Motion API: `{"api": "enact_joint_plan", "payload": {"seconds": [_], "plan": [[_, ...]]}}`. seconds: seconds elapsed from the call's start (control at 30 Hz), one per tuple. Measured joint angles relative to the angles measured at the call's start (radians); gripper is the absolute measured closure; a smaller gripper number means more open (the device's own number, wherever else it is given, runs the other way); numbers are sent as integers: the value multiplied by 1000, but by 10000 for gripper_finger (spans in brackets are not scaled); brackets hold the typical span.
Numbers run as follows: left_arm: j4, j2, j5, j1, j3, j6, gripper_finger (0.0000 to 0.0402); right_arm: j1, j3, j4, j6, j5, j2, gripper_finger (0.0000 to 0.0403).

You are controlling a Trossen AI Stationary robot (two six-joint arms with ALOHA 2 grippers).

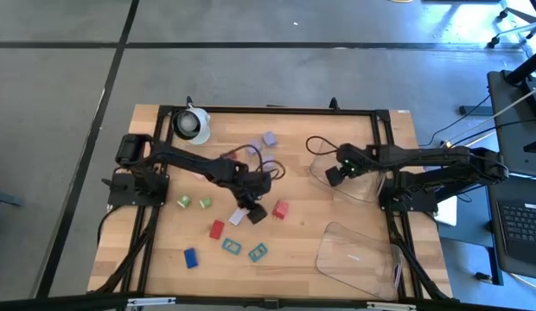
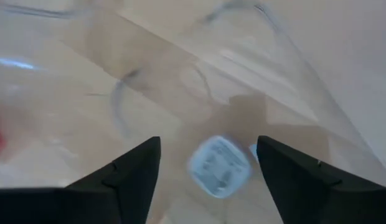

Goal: Pick & Place Office items
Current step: Put the bottom red digital clock into the bottom transparent bin

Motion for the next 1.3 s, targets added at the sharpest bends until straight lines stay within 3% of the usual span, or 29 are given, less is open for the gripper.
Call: {"api": "enact_joint_plan", "payload": {"seconds": [0.23, 0.5, 0.8, 1.0, 1.3], "plan": [[-237, 0, -16, -112, 0, -240, 171, 0, 92, 0, -118, -6, 0, 133], [-358, 1, -194, -268, -1, -478, 171, -7, 179, 1, -257, -3, 0, 133], [-413, 1, -325, -345, -1, -759, 171, -42, 205, 0, -345, -3, 0, 133], [-462, 1, -344, -370, -1, -924, 171, -43, 205, 0, -357, -3, 0, 134], [-440, 6, -347, -402, -12, -1006, 171, -42, 205, 0, -377, -3, 0, 134]]}}
